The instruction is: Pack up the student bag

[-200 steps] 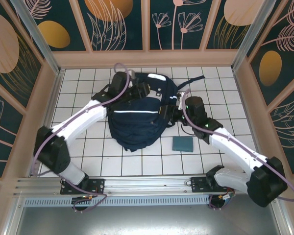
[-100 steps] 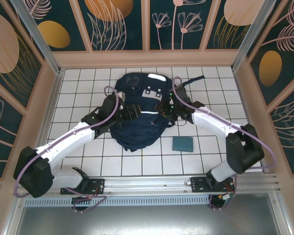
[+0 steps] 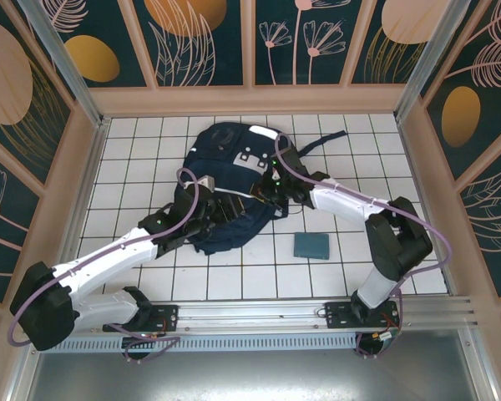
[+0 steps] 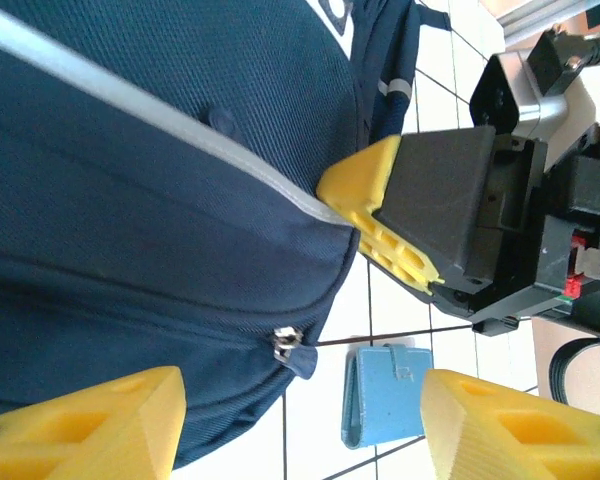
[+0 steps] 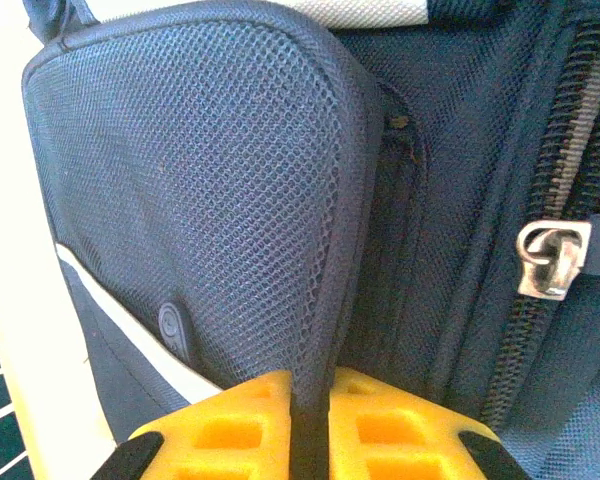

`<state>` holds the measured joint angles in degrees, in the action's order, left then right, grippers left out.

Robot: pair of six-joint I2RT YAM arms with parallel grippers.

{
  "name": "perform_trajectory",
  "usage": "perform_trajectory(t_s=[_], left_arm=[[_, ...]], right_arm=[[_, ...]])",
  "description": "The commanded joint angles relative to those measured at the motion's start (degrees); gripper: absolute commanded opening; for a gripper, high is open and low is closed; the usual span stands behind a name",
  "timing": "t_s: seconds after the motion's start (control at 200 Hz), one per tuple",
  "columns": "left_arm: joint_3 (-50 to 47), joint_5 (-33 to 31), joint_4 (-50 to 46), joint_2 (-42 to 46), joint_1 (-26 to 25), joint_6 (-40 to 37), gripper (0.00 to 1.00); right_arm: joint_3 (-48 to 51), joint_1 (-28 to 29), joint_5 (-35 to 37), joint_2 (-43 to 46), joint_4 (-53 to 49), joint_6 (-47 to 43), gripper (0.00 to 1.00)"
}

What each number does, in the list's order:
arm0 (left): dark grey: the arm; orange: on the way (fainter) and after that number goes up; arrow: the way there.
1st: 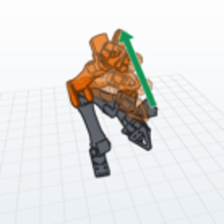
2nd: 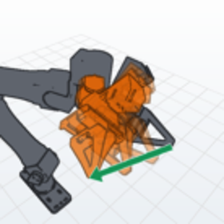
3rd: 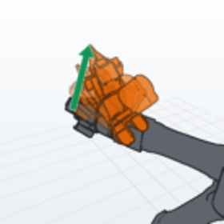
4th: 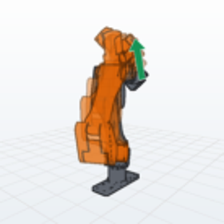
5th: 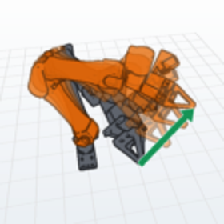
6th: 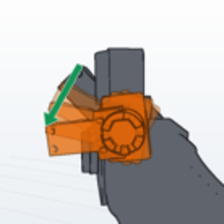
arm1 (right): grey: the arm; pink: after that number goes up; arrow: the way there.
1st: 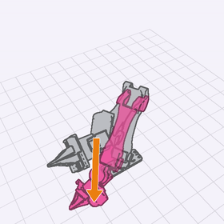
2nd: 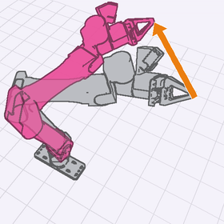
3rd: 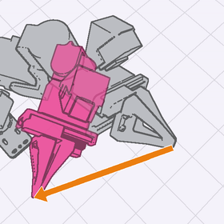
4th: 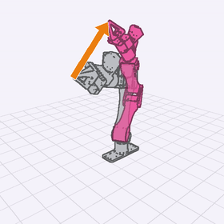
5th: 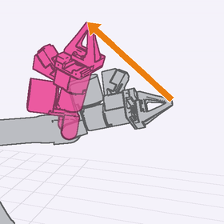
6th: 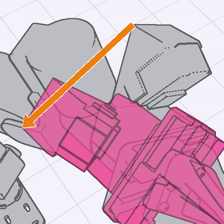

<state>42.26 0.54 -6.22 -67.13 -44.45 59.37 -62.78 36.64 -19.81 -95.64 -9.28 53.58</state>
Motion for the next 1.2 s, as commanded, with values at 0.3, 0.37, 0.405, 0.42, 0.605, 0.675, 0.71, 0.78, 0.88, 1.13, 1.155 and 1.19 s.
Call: perform_trajectory(t_s=[0.3,0.37,0.405,0.42,0.605,0.675,0.71,0.78,0.88,1.13,1.155,1.19], left_arm=[[-0.57,-0.43,3.27,-4.2,-1.49,3.08,0.5],[-0.55,-0.99,3.14,-5.1,-1.91,4.13,0.48],[-0.75,-1.43,3.14,-5.27,-1.95,4.76,0.47],[-0.82,-1.6,3.14,-5.35,-2.03,4.99,0.47],[-0.36,-0.89,6.08,-7.23,-2.04,5.91,0.41],[0.39,-1.58,5.77,-8.07,-1.97,6.27,0.39],[0.91,-2.43,5.23,-8.46,-1.99,6.28,0.37],[1.4,-3.29,5.14,-9.13,-2.02,6.43,0.34],[0.96,-3.67,6.41,-9.98,-1.98,7.59,0.3],[0.98,-4.63,9.68,-10.28,-1.99,7.91,0.22],[1.05,-4.98,9.6,-10.23,-2.0,7.78,0.21],[0.99,-5.3,9.51,-10.28,-1.99,7.59,0.19]], right_arm=[[-2.22,1.5,-2.03,-0.51,7.33,2.31,0.07],[-1.53,1.54,-2.4,0.02,8.61,2.47,0.05],[-1.14,1.68,-2.88,0.33,9.5,2.55,0.05],[-0.97,1.67,-3.13,0.48,9.91,2.5,0.05],[1.0,1.74,-5.82,2.37,14.85,3.04,0.03],[1.08,1.92,-6.2,2.78,15.14,3.13,0.02],[1.25,2.02,-6.35,2.9,15.25,3.05,0.02],[1.59,2.2,-6.38,3.23,15.51,3.19,0.01],[2.04,2.12,-6.46,3.66,15.76,3.15,0.01],[2.96,2.03,-6.69,4.28,15.97,3.02,0.0],[3.06,2.03,-6.49,4.38,15.81,3.16,0.0],[3.16,2.01,-6.01,4.51,15.56,3.19,0.0]])
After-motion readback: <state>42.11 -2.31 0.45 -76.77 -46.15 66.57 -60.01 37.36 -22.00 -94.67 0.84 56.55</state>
